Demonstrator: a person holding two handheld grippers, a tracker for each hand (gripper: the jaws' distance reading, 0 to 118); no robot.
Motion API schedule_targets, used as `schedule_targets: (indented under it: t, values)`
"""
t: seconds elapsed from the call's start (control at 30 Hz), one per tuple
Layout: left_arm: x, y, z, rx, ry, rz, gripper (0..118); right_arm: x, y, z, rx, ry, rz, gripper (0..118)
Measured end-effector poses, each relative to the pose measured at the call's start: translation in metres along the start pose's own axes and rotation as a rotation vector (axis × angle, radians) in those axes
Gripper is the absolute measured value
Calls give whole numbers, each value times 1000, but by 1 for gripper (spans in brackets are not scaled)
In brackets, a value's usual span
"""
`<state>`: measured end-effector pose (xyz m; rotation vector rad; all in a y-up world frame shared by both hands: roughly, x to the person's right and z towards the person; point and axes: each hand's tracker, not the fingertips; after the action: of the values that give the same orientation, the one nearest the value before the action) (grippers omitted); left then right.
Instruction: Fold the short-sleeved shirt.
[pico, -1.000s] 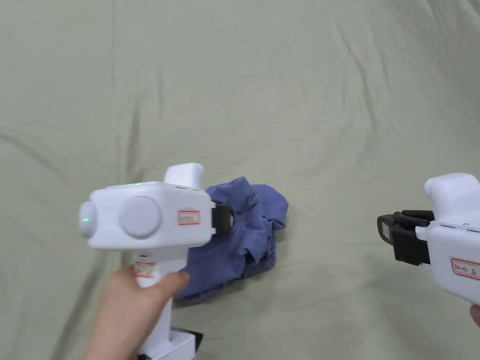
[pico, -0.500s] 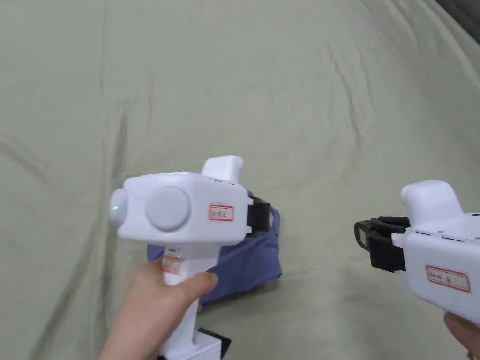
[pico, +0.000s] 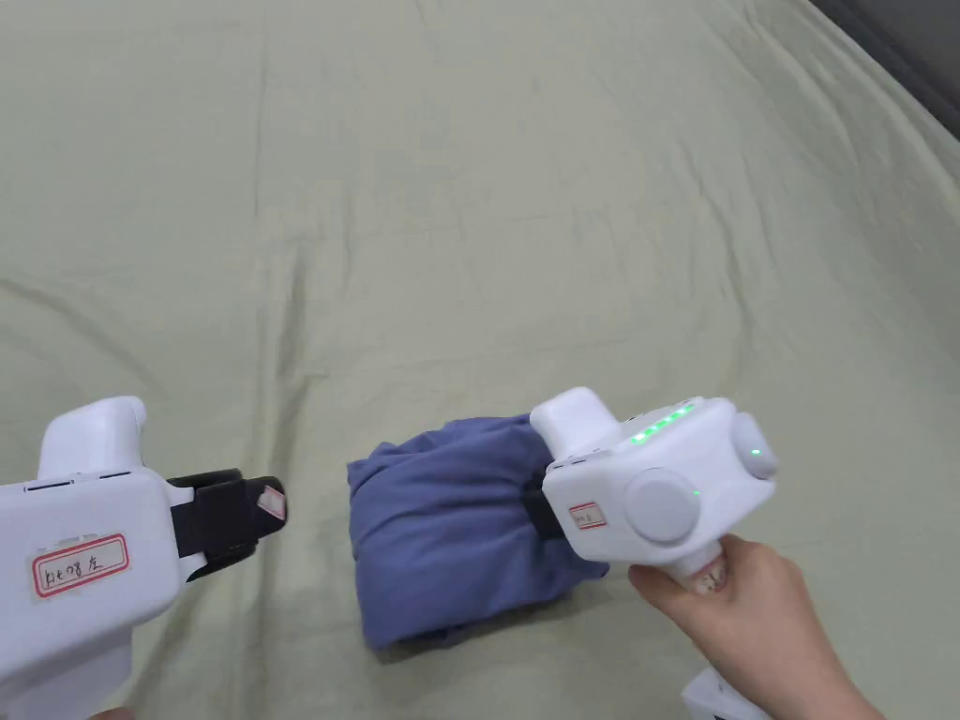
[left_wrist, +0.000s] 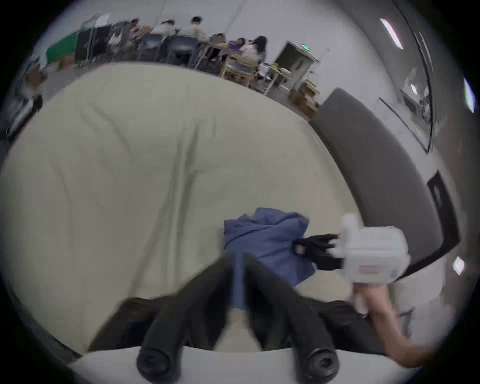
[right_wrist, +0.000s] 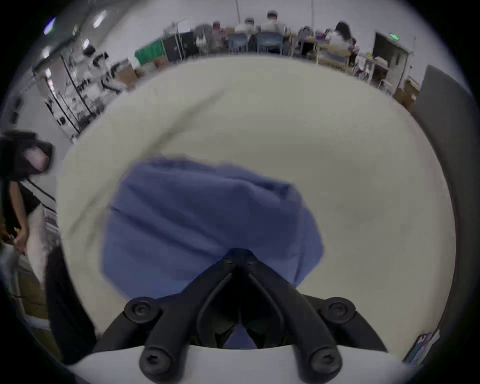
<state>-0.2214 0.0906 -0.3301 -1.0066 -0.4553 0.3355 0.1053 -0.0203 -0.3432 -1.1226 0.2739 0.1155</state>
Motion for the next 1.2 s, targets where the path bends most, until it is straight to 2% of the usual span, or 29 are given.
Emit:
schedule_targets:
  t: [0.03, 0.07, 0.1, 0.13, 0.23, 0.37, 0.43, 0.47, 0.5, 0.53, 0.6, 0.73, 0.8, 0.9, 0.93, 1.0, 1.2]
  values:
    - [-9, 0, -9, -26, -49, 72, 45, 3, -3, -15, -19, -16, 31, 3]
    - [-19, 1, -25, -67, -115, 128, 82, 10, -3, -14, 28, 3, 8, 3]
    - [-27, -2, -38, -98, -181, 172, 86, 18, 1, -3, 54, 67, -67, 3]
    - [-31, -3, -48, -102, -230, 198, 86, 25, 3, 1, 38, 102, -91, 3]
    - [-35, -4, -93, -135, -283, 215, 86, 37, -1, -1, 39, 150, -96, 3]
    - [-22, -13, -148, -225, -248, 153, 86, 45, -3, -1, 44, 200, -123, 3]
    - [-15, -19, -166, -247, -367, 198, 86, 46, -4, 0, 50, 208, -127, 3]
    - [-19, -21, -171, -248, -390, 196, 72, 45, -4, 0, 52, 208, -126, 3]
    - [-19, -25, -167, -193, -405, 171, 39, 44, -5, 2, 56, 205, -126, 3]
    - [-21, -23, -167, -199, -383, 145, 37, 42, -6, 5, 61, 201, -125, 3]
    - [-35, -17, -165, -247, -425, 216, 37, 37, -9, 15, 93, 197, -109, 3]
    - [-38, 4, -143, -257, -335, 117, 36, 24, -7, 40, 188, 214, -136, 3]
    - [-38, 19, -127, -245, -265, 28, 36, 11, -1, 54, 244, 166, -108, 3]
    - [-57, 41, -106, -264, -186, -71, 36, -10, 11, 70, 264, 193, -101, 3]
    - [-63, 46, -97, -263, -164, -84, 36, -21, 15, 73, 279, 182, -74, 3]
    - [-82, 55, -71, -243, -103, -95, 36, -47, 29, 78, 292, 183, -6, 3]
    - [-177, 79, 3, -213, 72, -29, 36, -137, 71, 75, 313, 303, 96, 3]
